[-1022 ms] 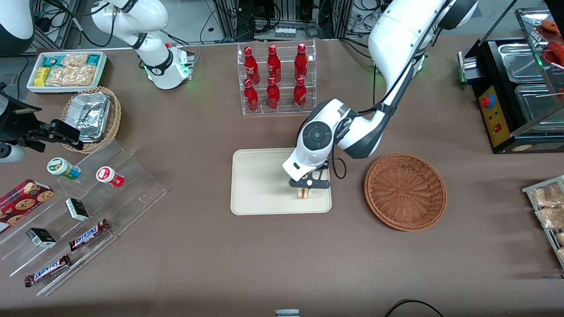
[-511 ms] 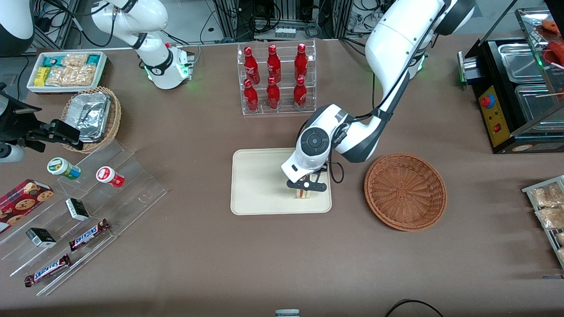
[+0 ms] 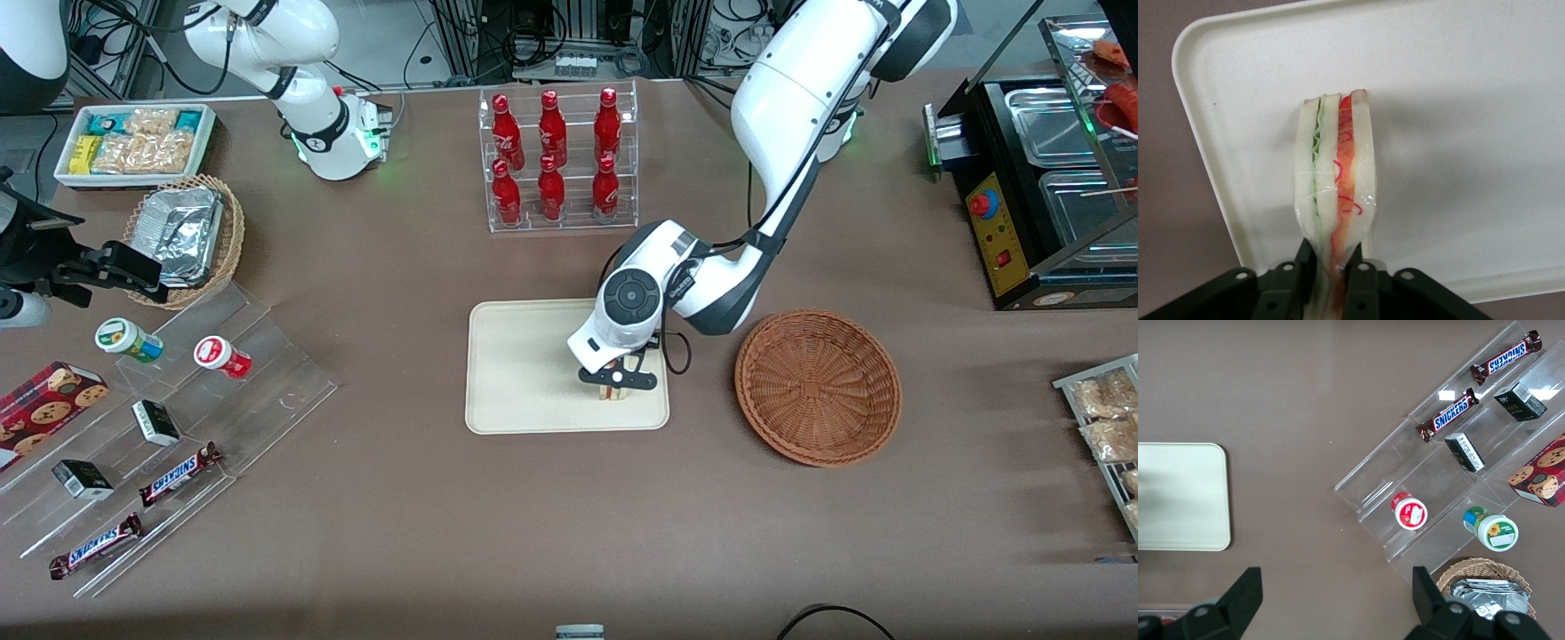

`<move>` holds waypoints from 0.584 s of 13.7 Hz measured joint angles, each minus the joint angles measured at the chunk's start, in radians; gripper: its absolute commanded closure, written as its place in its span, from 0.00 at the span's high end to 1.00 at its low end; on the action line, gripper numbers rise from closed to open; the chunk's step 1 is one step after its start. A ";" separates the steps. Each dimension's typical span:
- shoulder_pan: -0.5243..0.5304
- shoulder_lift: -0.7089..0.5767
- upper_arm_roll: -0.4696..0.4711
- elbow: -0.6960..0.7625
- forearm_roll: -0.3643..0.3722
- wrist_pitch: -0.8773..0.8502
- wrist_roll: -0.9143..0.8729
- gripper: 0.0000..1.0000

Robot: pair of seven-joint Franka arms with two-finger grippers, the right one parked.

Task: Place sandwich from basket to tray
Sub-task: 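Lower the sandwich onto the cream tray and open the left gripper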

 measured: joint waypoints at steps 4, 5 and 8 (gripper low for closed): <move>0.000 0.000 0.003 0.008 0.000 0.001 -0.030 1.00; 0.000 0.000 0.004 0.017 0.000 0.001 -0.043 1.00; 0.000 0.000 0.010 0.040 0.000 0.001 -0.049 1.00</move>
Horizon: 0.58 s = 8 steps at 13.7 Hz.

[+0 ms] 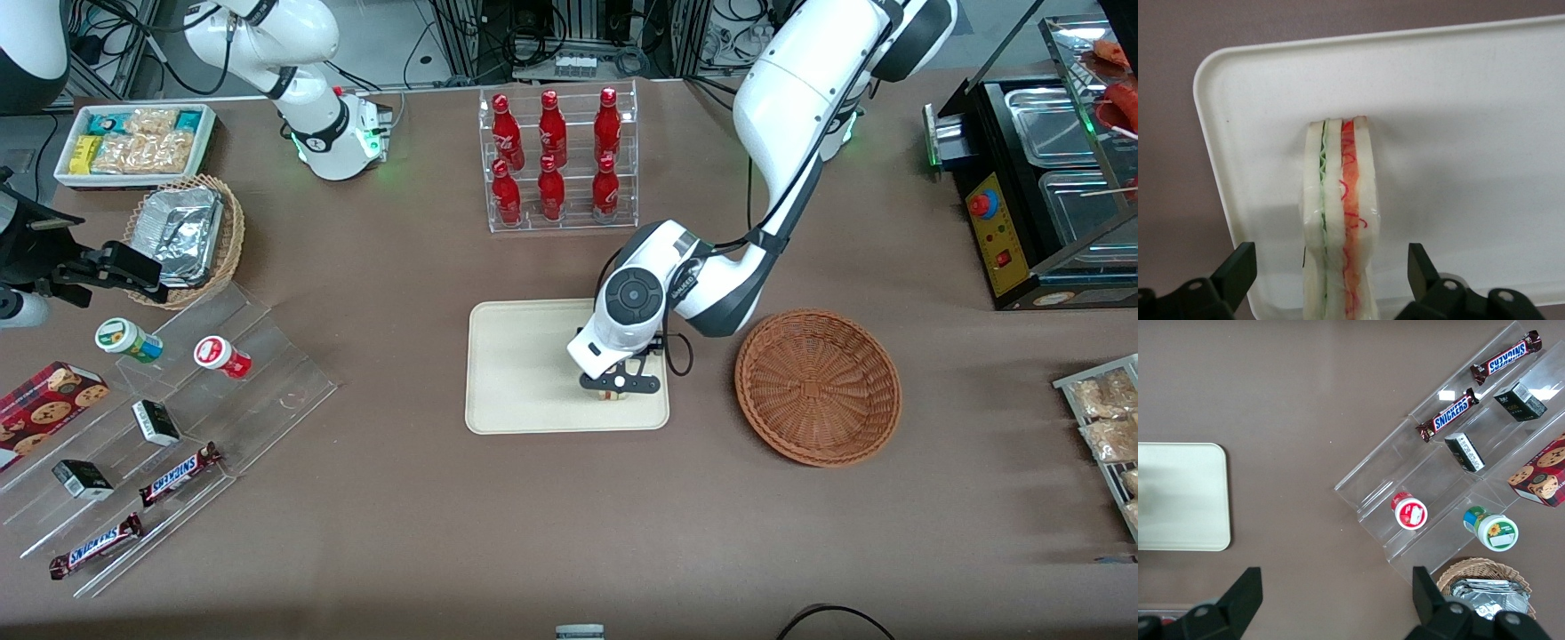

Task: Place sandwich from basket to tray
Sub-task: 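Lower the sandwich onto the cream tray and open the left gripper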

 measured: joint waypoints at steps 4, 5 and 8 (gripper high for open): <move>0.004 -0.003 0.007 0.028 0.000 -0.001 -0.055 1.00; 0.004 -0.005 0.010 0.039 0.000 -0.004 -0.063 1.00; 0.011 -0.018 0.038 0.066 0.000 -0.007 -0.067 1.00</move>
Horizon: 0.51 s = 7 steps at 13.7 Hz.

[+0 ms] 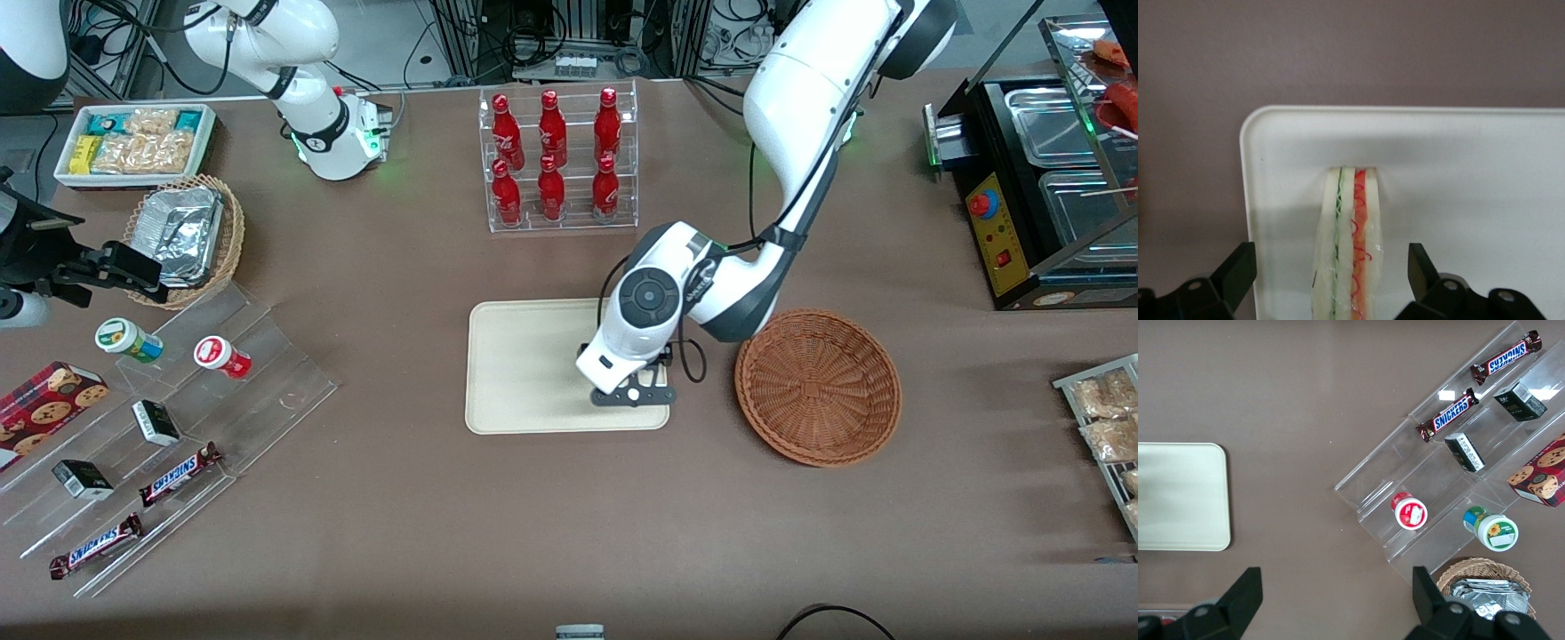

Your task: Place sandwich from basket to tray

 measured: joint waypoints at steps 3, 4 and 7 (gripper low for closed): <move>0.013 -0.039 0.033 0.022 0.008 -0.010 0.004 1.00; 0.019 -0.058 0.050 0.027 0.031 -0.030 0.014 1.00; 0.049 -0.126 0.087 0.032 0.081 -0.106 0.059 1.00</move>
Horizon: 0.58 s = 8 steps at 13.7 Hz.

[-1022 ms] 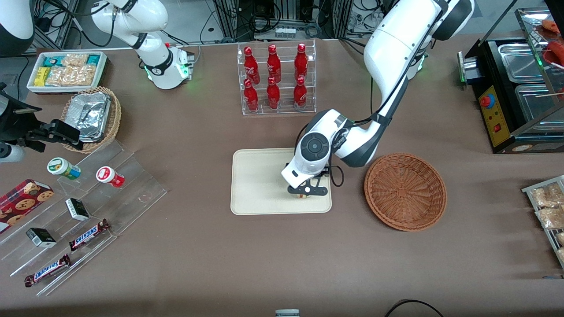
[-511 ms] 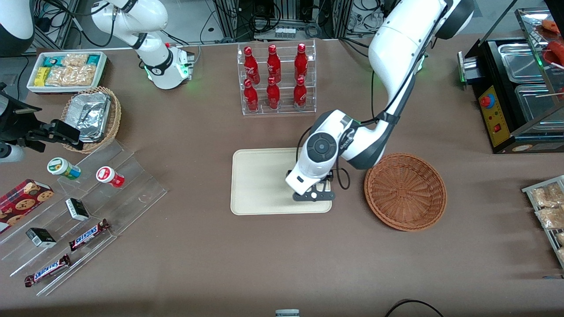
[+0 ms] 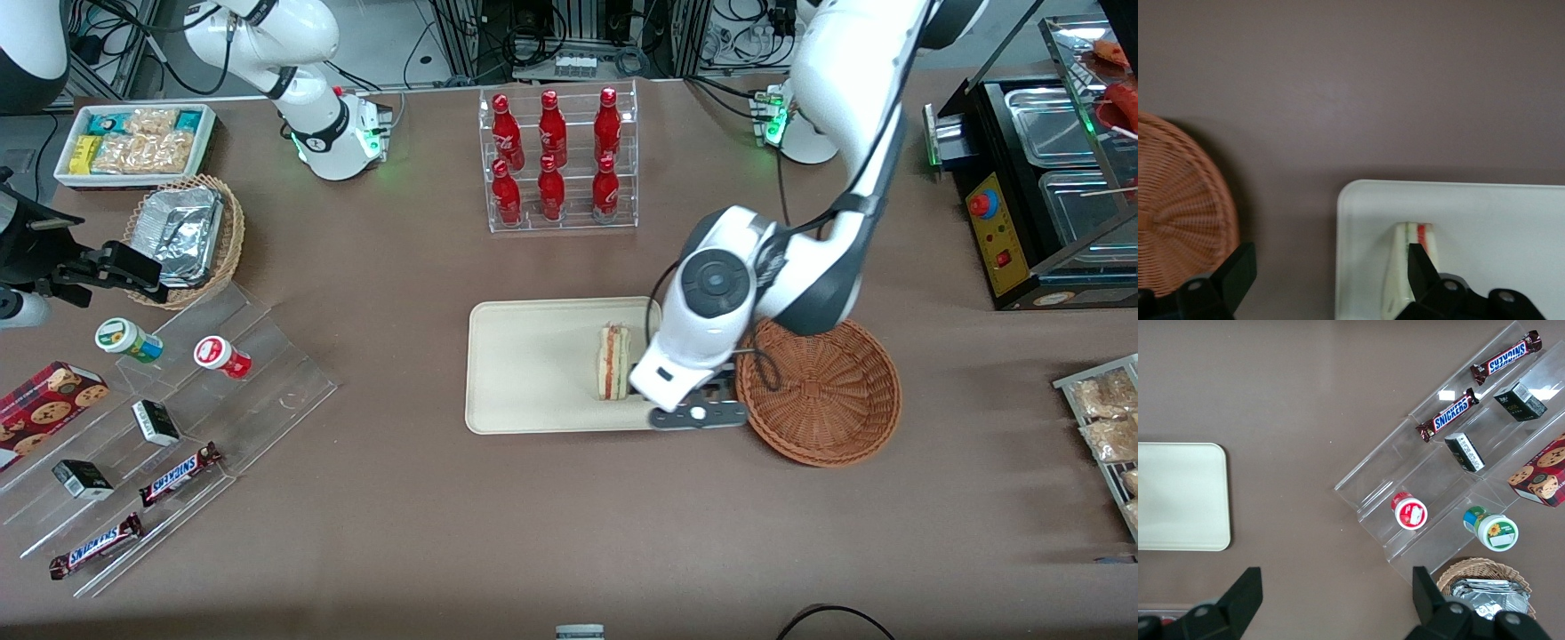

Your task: Place sandwich from basket to tray

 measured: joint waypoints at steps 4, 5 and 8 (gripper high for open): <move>0.117 -0.076 0.007 0.001 -0.001 -0.108 0.044 1.00; 0.142 -0.092 0.008 0.001 -0.001 -0.127 0.065 1.00; 0.224 -0.138 0.010 0.001 -0.027 -0.199 0.154 1.00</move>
